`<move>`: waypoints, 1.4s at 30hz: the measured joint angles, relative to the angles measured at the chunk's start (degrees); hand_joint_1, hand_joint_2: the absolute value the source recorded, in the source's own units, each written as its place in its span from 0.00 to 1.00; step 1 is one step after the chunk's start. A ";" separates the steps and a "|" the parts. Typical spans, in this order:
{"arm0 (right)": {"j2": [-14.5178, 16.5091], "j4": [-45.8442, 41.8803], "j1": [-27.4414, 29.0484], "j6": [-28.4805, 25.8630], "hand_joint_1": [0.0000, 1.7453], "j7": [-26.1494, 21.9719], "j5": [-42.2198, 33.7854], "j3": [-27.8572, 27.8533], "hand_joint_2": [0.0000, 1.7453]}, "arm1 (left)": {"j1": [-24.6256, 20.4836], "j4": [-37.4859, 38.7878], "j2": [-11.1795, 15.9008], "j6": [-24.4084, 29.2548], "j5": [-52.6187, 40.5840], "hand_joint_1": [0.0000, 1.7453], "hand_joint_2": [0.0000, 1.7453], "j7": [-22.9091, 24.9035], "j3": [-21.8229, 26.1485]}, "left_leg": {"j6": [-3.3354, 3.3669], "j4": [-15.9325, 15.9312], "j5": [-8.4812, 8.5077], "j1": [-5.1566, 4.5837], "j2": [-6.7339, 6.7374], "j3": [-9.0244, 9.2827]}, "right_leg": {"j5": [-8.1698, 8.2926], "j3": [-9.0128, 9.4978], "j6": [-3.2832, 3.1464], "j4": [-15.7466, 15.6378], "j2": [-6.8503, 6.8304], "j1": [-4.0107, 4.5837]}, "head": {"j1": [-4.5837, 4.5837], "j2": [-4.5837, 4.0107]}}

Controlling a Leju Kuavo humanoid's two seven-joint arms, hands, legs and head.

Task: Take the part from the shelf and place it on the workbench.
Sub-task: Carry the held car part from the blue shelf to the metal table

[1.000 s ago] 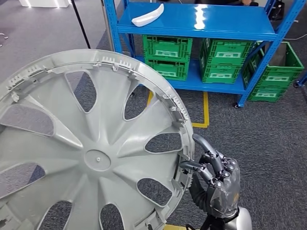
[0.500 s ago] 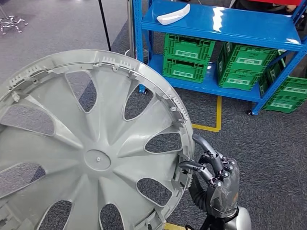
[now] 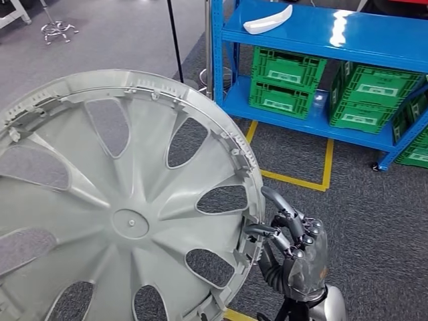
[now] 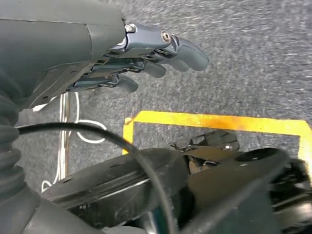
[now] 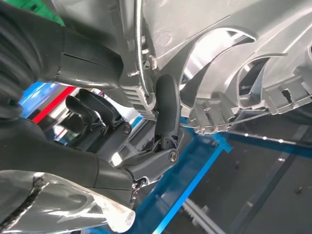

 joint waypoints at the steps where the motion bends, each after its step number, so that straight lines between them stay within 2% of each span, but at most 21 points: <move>1: -0.01 0.09 -0.15 0.00 1.00 0.01 -0.05 0.10 1.00 | 0.06 0.00 0.01 0.02 0.02 0.00 1.00 -0.02 0.08 | 0.05 -2.20 1.56 0.05 0.15 1.18 | -0.04 0.05 0.04 0.00 -0.42 0.00 | 0.00 0.00; 3: -0.02 0.17 -0.52 0.00 1.00 0.02 -0.22 0.32 1.00 | 0.06 0.00 0.05 0.08 0.10 0.00 1.00 -0.09 0.21 | 0.45 -10.18 5.14 -0.15 1.38 5.29 | -0.20 0.22 0.31 0.03 -1.15 0.12 | -0.01 0.00; 5: -0.02 0.25 -0.88 0.00 1.00 0.05 -0.48 0.52 1.00 | -0.06 0.00 0.08 0.10 0.14 0.00 1.00 -0.13 0.24 | 1.15 -15.39 6.38 -0.55 2.50 7.73 | -0.37 0.16 0.86 0.17 -1.77 0.36 | 0.04 0.00; 8: -0.04 0.46 -1.41 0.00 1.00 0.11 -0.72 0.80 1.00 | 0.08 0.00 0.12 0.09 0.13 0.00 1.00 -0.14 0.27 | 2.27 -16.21 6.29 -0.71 1.88 7.65 | -0.61 0.05 1.87 0.27 -2.43 0.38 | 0.07 0.00; 10: -0.04 0.52 -1.64 -0.01 1.00 0.12 -0.78 0.93 1.00 | 0.17 0.00 0.12 0.08 -0.01 0.00 1.00 -0.15 0.29 | 3.03 -16.59 6.59 -0.47 1.19 7.71 | -2.34 -0.98 2.40 2.48 -0.95 0.28 | 0.18 0.00; 13: -0.11 0.74 -1.72 -0.02 1.00 0.13 -0.85 0.99 1.00 | 0.09 0.01 0.09 0.03 -0.30 0.00 1.00 -0.16 0.31 | 3.58 -16.69 6.76 -0.49 0.02 7.56 | -7.48 -6.19 2.61 13.27 1.41 0.26 | 0.52 0.00; 14: -0.13 0.87 -1.70 -0.02 1.00 0.13 -0.85 0.99 1.00 | 0.11 0.01 0.09 -0.03 -0.37 0.00 1.00 -0.16 0.31 | 3.61 -16.67 6.77 -0.58 -0.43 7.54 | -8.14 -7.67 2.59 16.06 1.56 0.28 | 0.55 0.00; 15: -0.15 0.98 -1.69 -0.02 1.00 0.13 -0.85 0.99 1.00 | 0.15 0.02 0.09 -0.13 -0.44 0.00 1.00 -0.16 0.31 | 3.62 -16.64 6.78 -0.66 -0.91 7.55 | -7.60 -8.18 2.52 16.71 1.64 0.29 | 0.55 0.00; 16: -0.16 1.06 -1.68 -0.02 1.00 0.13 -0.84 1.00 1.00 | 0.17 0.02 0.09 -0.25 -0.50 0.00 1.00 -0.17 0.31 | 3.61 -16.59 6.77 -0.71 -1.44 7.60 | -5.97 -7.59 2.38 15.07 1.75 0.30 | 0.54 0.00; 18: -0.17 1.12 -1.70 -0.02 1.00 0.13 -0.83 1.00 1.00 | 0.14 0.03 0.08 -0.45 -0.63 0.00 1.00 -0.19 0.31 | 3.54 -16.43 6.75 -0.77 -2.52 7.65 | -1.77 -4.16 1.93 7.41 2.92 0.29 | 0.54 0.00; 20: -0.17 1.14 -1.71 -0.03 1.00 0.13 -0.82 1.01 1.00 | 0.06 0.04 0.08 -0.56 -0.75 0.00 1.00 -0.22 0.31 | 3.18 -16.08 6.79 -0.80 -3.44 7.29 | -0.04 -1.39 1.59 1.68 4.31 0.28 | 0.50 0.00; 23: -0.17 1.18 -1.74 -0.04 1.00 0.12 -0.81 1.02 1.00 | 0.22 0.10 0.17 -0.64 -1.02 0.00 1.00 -0.26 0.31 | 2.25 -15.83 7.00 -0.62 -4.34 6.68 | 0.02 -0.81 1.16 0.61 4.03 0.31 | 0.49 0.00; 25: -0.17 1.18 -1.77 -0.04 1.00 0.10 -0.79 1.04 1.00 | 0.28 0.14 0.27 -0.64 -1.09 0.00 1.00 -0.27 0.31 | 1.57 -14.01 5.69 -0.65 -3.07 5.89 | 0.22 -0.64 0.60 0.33 3.06 0.05 | 0.31 0.00; 28: -0.17 1.18 -1.65 -0.04 1.00 0.07 -0.79 1.06 1.00 | 0.13 0.14 0.31 -0.63 -1.17 0.00 1.00 -0.27 0.31 | 0.52 -4.03 0.51 -0.30 -0.40 1.40 | 0.18 -0.57 0.07 0.23 1.32 -0.02 | -0.15 0.00; 30: -0.17 1.19 -1.57 -0.04 1.00 0.03 -0.78 1.06 1.00 | 0.18 0.15 0.32 -0.61 -1.21 0.00 1.00 -0.27 0.31 | 0.15 0.19 -0.48 0.05 -0.06 -0.41 | 0.12 -0.57 0.06 0.27 0.22 -0.01 | -0.14 0.00; 31: -0.17 1.20 -1.55 -0.04 1.00 -0.01 -0.77 1.06 1.00 | 0.21 0.15 0.34 -0.60 -1.22 0.00 1.00 -0.27 0.31 | 0.09 -0.92 0.63 0.17 0.07 0.24 | 0.08 -0.53 0.12 0.28 -0.24 -0.01 | -0.15 0.00; 33: -0.17 1.20 -1.53 -0.04 1.00 -0.08 -0.75 1.06 1.00 | 0.22 0.15 0.38 -0.53 -1.23 0.00 1.00 -0.26 0.31 | 0.19 -8.15 4.22 0.24 1.01 4.04 | -0.10 -0.29 0.40 0.30 -1.08 0.00 | -0.14 0.00; 35: -0.17 1.19 -1.52 -0.04 1.00 -0.15 -0.74 1.06 1.00 | 0.08 0.15 0.40 -0.48 -1.24 0.00 1.00 -0.27 0.31 | 0.75 -14.34 5.92 -0.09 2.28 7.19 | -0.36 -0.13 0.98 0.42 -1.73 0.26 | -0.12 0.00; 36: -0.17 1.19 -1.52 -0.04 1.00 -0.17 -0.73 1.06 1.00 | 0.03 0.15 0.40 -0.46 -1.24 0.00 1.00 -0.27 0.31 | 1.12 -15.47 5.86 -0.27 2.60 7.67 | -0.46 -0.10 1.31 0.44 -2.03 0.39 | -0.11 0.00; 39: -0.17 1.18 -1.54 -0.04 1.00 -0.20 -0.72 1.06 1.00 | 0.17 0.15 0.40 -0.45 -1.24 0.00 1.00 -0.27 0.32 | 2.29 -15.85 5.94 -0.43 1.65 7.59 | -0.84 -0.05 2.31 0.47 -2.47 0.34 | -0.05 0.00; 42: -0.17 1.18 -1.53 -0.05 1.00 -0.24 -0.73 1.06 1.00 | 0.14 0.15 0.37 -0.43 -1.23 0.00 1.00 -0.27 0.33 | 3.23 -16.21 6.31 -0.20 0.72 7.60 | -4.14 -2.54 2.83 5.48 0.20 0.16 | 0.26 0.00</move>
